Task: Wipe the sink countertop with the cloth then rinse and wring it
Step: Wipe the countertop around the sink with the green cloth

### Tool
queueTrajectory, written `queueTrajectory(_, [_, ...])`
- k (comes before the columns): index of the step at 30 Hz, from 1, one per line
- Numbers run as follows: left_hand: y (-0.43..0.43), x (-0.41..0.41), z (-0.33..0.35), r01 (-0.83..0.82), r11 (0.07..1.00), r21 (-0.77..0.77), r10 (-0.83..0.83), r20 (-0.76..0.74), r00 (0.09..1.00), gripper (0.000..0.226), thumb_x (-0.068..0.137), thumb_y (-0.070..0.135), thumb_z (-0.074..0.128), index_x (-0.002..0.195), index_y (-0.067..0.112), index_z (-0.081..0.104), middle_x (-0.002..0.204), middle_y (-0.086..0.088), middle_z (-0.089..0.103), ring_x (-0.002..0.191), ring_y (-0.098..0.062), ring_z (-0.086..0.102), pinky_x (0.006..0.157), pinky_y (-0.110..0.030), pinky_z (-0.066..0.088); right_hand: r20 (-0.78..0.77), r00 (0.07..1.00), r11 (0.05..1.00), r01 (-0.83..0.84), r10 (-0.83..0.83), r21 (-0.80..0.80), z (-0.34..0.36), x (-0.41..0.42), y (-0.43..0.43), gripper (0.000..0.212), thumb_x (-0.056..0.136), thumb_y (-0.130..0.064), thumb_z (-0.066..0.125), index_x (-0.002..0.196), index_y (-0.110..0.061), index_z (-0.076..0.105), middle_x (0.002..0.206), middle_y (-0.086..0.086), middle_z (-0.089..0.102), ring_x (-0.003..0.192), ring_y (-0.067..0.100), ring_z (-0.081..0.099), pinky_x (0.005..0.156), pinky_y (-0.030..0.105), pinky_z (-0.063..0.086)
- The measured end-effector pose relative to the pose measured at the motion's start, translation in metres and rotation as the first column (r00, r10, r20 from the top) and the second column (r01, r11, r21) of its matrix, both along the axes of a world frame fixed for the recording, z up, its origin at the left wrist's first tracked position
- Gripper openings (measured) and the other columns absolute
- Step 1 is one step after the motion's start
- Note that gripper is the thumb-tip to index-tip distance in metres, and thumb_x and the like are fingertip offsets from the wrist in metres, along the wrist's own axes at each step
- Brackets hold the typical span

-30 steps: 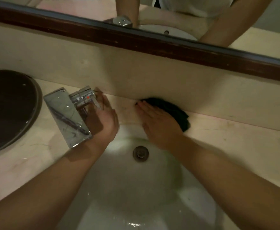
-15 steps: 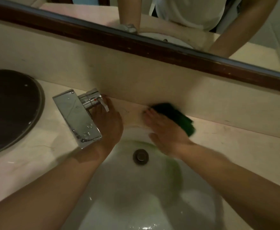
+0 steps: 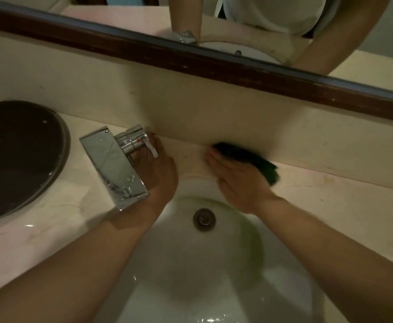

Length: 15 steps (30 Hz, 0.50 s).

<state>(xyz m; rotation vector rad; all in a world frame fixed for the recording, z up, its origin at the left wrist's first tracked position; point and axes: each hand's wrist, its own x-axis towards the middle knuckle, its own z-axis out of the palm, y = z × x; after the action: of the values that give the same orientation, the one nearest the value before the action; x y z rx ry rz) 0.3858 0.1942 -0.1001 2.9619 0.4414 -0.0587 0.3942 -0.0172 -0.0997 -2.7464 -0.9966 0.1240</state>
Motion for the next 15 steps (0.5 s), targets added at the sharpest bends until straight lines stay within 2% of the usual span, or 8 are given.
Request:
queueTrajectory(2, [-0.002,0.0,0.003,-0.017,1.0,0.014,0.017,0.001,1.0,0.059,0.1,0.023,0.033,0.152,0.0,0.017,0.158,-0.018,0.021,0.136,-0.038,0.034,0.107,-0.045,0.031,-0.015,0.997,0.997,0.078,-0.078,-0.008,0.005,-0.015,-0.044,0.062,0.094,-0.034,0.027,0.153,-0.024,0.012,0.16,-0.004,0.016,0.136,0.02,0.044,0.108,0.031,0.04])
queueTrajectory(5, [-0.003,-0.001,0.006,0.007,1.0,0.03,-0.01,0.092,0.996,0.057,0.086,0.022,0.036,0.132,-0.008,0.051,0.131,-0.027,0.057,0.104,-0.042,0.063,0.087,-0.046,0.051,-0.098,0.972,0.974,0.219,-0.212,0.062,0.022,-0.032,-0.069,0.058,0.096,-0.034,0.036,0.151,-0.024,0.022,0.156,-0.007,0.021,0.142,0.017,0.032,0.116,0.021,0.019])
queueTrajectory(6, [-0.002,-0.001,0.003,0.031,0.999,0.036,-0.035,0.111,0.993,0.057,0.082,0.023,0.036,0.124,-0.009,0.059,0.121,-0.027,0.063,0.095,-0.04,0.066,0.083,-0.044,0.052,-0.082,0.965,0.962,0.256,-0.249,0.09,0.025,-0.04,-0.07,0.058,0.095,-0.035,0.042,0.15,-0.02,0.03,0.154,-0.004,0.028,0.142,0.017,0.033,0.118,0.025,0.02])
queueTrajectory(8, [0.0,-0.002,0.004,0.072,0.997,0.008,-0.073,0.075,0.994,0.057,0.08,0.023,0.036,0.119,-0.01,0.062,0.116,-0.029,0.064,0.093,-0.039,0.067,0.091,-0.046,0.038,0.03,0.939,0.936,0.338,-0.342,0.098,0.026,-0.057,-0.069,0.06,0.092,-0.036,0.052,0.146,-0.01,0.041,0.15,0.007,0.042,0.138,0.022,0.041,0.116,0.036,0.031])
queueTrajectory(10, [0.0,-0.004,0.005,0.095,0.994,0.047,-0.099,0.104,0.99,0.052,0.078,0.022,0.043,0.115,-0.009,0.064,0.112,-0.03,0.065,0.092,-0.039,0.067,0.091,-0.045,0.028,0.077,0.893,0.897,0.442,-0.443,0.024,0.021,-0.072,-0.065,0.071,0.089,-0.037,0.063,0.146,-0.003,0.038,0.149,0.014,0.043,0.138,0.027,0.04,0.114,0.04,0.032])
queueTrajectory(12, [-0.001,-0.001,0.002,0.053,0.998,0.031,-0.057,0.177,0.982,0.043,0.071,0.015,0.062,0.107,-0.009,0.067,0.108,-0.029,0.064,0.091,-0.039,0.064,0.089,-0.044,0.027,0.094,0.865,0.869,0.495,-0.492,0.001,0.015,-0.081,-0.062,0.071,0.085,-0.019,0.071,0.145,0.0,0.038,0.15,0.014,0.041,0.138,0.029,0.041,0.115,0.04,0.031])
queueTrajectory(13, [-0.003,0.002,-0.002,0.037,0.999,-0.033,-0.03,0.209,0.977,0.045,0.065,0.011,0.069,0.104,-0.01,0.067,0.11,-0.029,0.061,0.096,-0.039,0.059,0.089,-0.043,0.027,0.095,0.856,0.861,0.508,-0.508,0.026,0.014,-0.083,-0.058,0.068,0.081,-0.005,0.072,0.142,0.001,0.043,0.147,0.014,0.044,0.135,0.03,0.044,0.114,0.037,0.03])
queueTrajectory(15, [-0.003,0.003,0.003,0.019,0.996,-0.09,0.001,0.218,0.976,0.049,0.06,0.009,0.071,0.105,-0.012,0.066,0.109,-0.029,0.061,0.101,-0.037,0.046,0.09,-0.04,0.027,0.063,0.858,0.858,0.502,-0.51,0.11,0.019,-0.084,-0.041,0.062,0.073,0.016,0.066,0.132,0.002,0.055,0.138,0.015,0.053,0.126,0.033,0.054,0.112,0.027,0.028])
